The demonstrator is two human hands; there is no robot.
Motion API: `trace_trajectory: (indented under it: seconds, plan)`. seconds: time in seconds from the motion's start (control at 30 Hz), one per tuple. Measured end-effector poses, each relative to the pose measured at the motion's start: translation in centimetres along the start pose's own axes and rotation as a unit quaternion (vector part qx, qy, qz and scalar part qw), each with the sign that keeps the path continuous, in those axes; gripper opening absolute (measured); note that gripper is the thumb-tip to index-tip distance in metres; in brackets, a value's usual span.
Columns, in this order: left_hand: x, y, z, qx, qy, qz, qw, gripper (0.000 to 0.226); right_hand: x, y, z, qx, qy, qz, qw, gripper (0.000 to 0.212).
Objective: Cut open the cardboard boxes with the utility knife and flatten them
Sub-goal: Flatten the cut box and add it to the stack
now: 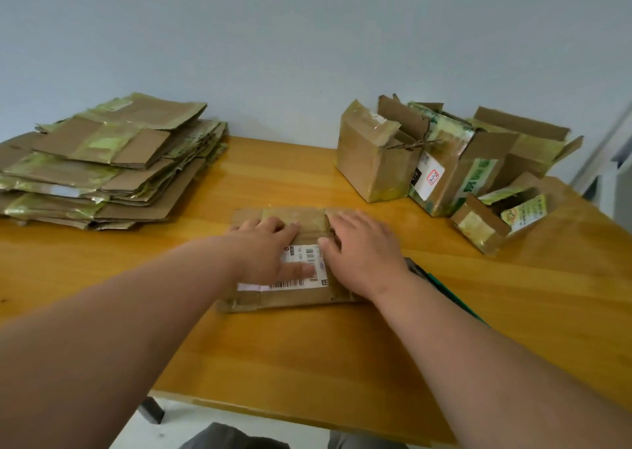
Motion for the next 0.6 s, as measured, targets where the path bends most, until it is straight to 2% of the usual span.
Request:
trace_trajectory:
  seconds: [0.07, 0.27, 0.47, 0.6]
  plan:
    - [-0.1, 0.2, -0.4, 0.014, 0.012, -0.003, 1.000, 0.084, 0.0, -1.2, 0.7, -0.077, -0.003, 0.023, 0.997, 0.066]
    - [0.4, -1.6, -0.7, 0.014, 0.007, 0.011, 1.000, 0.091, 0.2, -0.1, 0.2, -0.178, -0.016, 0.070, 0.981, 0.071]
    - [0.1, -1.5, -0.8, -0.012, -0.008, 0.027, 1.000, 0.075, 0.3, -1.3, 1.4, -0.154, -0.010, 0.046, 0.987, 0.069]
    - [0.5, -0.9, -0.1, 0.022, -0.006, -0.045, 0.999, 0.076, 0.1, -1.3, 1.7, -0.135, -0.011, 0.057, 0.989, 0.068]
Point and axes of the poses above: each hand's wrist, its own z-axis away from the middle knuckle, its own y-axis out of the back of the hand, x = y × z, the point moved 2 cm from there along -z, towards the middle knuckle, and after that the axes turned 3 degrees about x, right-handed, at the moved point
